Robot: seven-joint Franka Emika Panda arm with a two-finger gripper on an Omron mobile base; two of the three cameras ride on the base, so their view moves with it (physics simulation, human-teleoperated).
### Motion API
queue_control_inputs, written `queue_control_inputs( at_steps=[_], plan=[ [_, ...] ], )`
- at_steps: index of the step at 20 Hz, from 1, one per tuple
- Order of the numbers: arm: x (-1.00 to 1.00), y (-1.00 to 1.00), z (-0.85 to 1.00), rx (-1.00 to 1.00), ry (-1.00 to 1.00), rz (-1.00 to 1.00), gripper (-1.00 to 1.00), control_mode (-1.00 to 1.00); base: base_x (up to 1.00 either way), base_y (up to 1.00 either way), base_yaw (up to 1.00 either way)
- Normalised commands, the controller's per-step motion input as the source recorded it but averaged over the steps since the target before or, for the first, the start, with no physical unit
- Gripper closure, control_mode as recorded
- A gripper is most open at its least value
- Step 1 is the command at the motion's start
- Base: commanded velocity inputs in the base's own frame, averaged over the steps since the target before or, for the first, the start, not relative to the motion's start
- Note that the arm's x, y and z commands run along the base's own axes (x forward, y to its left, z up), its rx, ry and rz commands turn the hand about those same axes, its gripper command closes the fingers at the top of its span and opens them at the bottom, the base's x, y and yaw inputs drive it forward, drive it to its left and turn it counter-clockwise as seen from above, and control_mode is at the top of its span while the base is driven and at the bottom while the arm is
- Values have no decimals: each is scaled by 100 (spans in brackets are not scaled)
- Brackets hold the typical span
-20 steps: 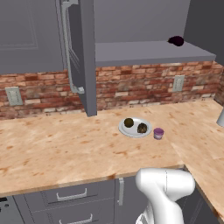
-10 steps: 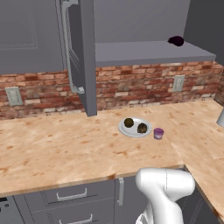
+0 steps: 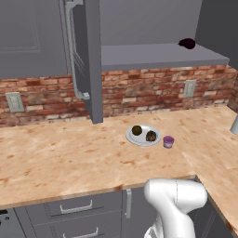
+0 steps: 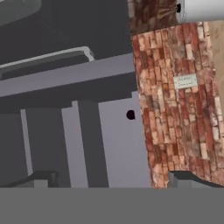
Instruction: Pick the avocado and bread from the counter and place them on the plate. Then pick the jam from the cabinet and place it next to the plate. Lastly close the cabinet door.
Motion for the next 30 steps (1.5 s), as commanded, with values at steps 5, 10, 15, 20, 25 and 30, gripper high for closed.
queue_control_inputs(
  at_steps=[5,10,15,20,25,30],
  plan=[
    [0,-24,0,0,0,-10,-100,-100,0,0,0],
    [5,-24,0,4,0,-11,-100,-100,0,0,0],
    [4,-22,0,5,0,-9,-100,-100,0,0,0],
    [21,-16,0,2,0,-3,-100,-100,0,0,0],
    [27,-5,0,0,0,0,-100,-100,0,0,0],
    [18,-20,0,0,0,0,-100,-100,0,0,0]
  ],
)
